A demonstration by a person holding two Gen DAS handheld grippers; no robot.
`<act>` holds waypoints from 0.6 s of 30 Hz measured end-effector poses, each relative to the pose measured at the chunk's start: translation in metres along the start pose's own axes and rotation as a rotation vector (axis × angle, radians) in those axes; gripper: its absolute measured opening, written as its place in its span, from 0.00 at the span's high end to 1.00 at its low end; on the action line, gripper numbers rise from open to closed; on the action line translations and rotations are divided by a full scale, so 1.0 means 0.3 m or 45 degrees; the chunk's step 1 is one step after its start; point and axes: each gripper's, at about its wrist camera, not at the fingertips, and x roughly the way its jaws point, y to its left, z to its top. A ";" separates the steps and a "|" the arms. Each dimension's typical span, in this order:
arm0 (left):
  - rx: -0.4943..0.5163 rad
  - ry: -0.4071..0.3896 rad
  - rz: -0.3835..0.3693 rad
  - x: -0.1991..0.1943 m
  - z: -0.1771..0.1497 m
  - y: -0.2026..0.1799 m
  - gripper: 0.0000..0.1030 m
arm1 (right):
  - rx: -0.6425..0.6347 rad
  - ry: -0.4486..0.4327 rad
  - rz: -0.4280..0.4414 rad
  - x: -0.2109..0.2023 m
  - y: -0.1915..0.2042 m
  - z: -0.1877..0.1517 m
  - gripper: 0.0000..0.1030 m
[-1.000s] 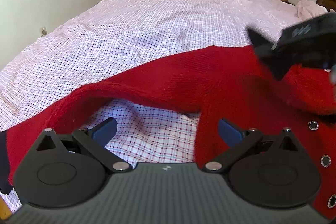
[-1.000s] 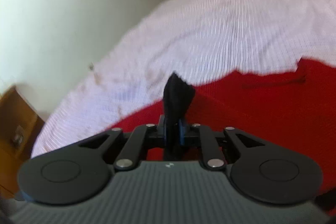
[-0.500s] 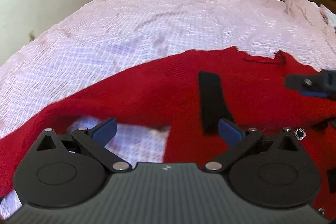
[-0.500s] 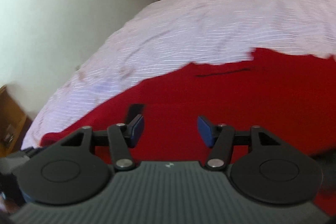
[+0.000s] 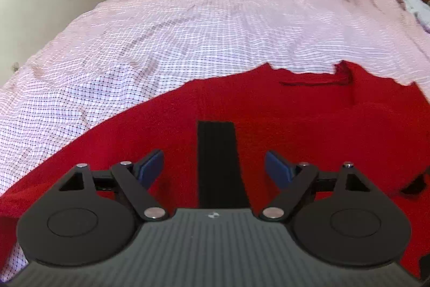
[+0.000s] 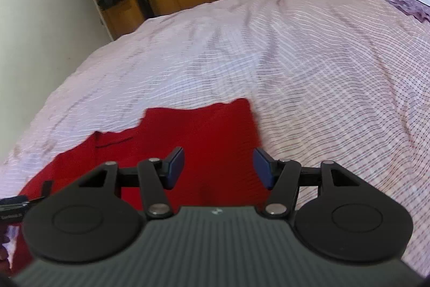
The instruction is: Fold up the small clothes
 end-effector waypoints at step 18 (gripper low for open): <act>-0.070 -0.022 -0.083 0.103 -0.007 -0.046 0.37 | 0.067 0.093 0.123 0.120 -0.126 -0.005 0.42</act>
